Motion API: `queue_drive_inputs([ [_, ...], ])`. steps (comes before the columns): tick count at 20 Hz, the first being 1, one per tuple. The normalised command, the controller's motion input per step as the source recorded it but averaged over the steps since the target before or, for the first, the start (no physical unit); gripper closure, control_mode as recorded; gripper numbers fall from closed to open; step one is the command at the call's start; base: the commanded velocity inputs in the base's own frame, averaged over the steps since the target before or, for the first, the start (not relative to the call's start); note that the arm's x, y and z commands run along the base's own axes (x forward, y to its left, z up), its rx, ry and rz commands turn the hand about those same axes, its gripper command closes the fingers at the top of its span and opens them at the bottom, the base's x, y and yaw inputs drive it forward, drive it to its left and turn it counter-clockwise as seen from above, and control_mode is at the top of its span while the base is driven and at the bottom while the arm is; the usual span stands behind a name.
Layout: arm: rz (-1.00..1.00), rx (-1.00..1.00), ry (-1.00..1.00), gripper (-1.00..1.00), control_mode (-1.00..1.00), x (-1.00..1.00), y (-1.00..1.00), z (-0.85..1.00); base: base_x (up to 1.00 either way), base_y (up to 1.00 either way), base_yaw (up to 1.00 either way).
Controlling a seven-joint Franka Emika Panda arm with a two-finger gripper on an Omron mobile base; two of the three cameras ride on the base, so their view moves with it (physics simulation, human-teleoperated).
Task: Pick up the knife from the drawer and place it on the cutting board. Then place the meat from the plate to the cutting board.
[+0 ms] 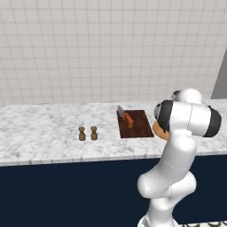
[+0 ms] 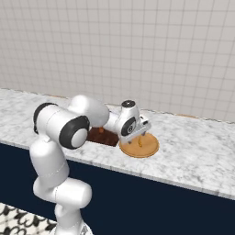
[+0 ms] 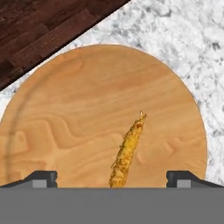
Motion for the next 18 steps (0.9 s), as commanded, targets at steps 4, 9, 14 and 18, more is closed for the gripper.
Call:
queue_drive_inputs([
  [4,0.0,0.02,0.17,-1.0,-1.0,0.04,-0.02,-0.31,0.0,0.0,0.0],
  [9,0.0,0.07,0.19,-1.0,-1.0,0.17,-0.09,-0.17,0.0,0.0,0.0],
  [14,0.0,0.08,0.15,-1.0,-1.0,0.09,-0.12,-0.08,0.0,0.0,0.0],
  [18,0.0,0.05,0.11,-1.0,-1.0,0.01,-0.11,-0.09,0.0,0.0,0.0],
])
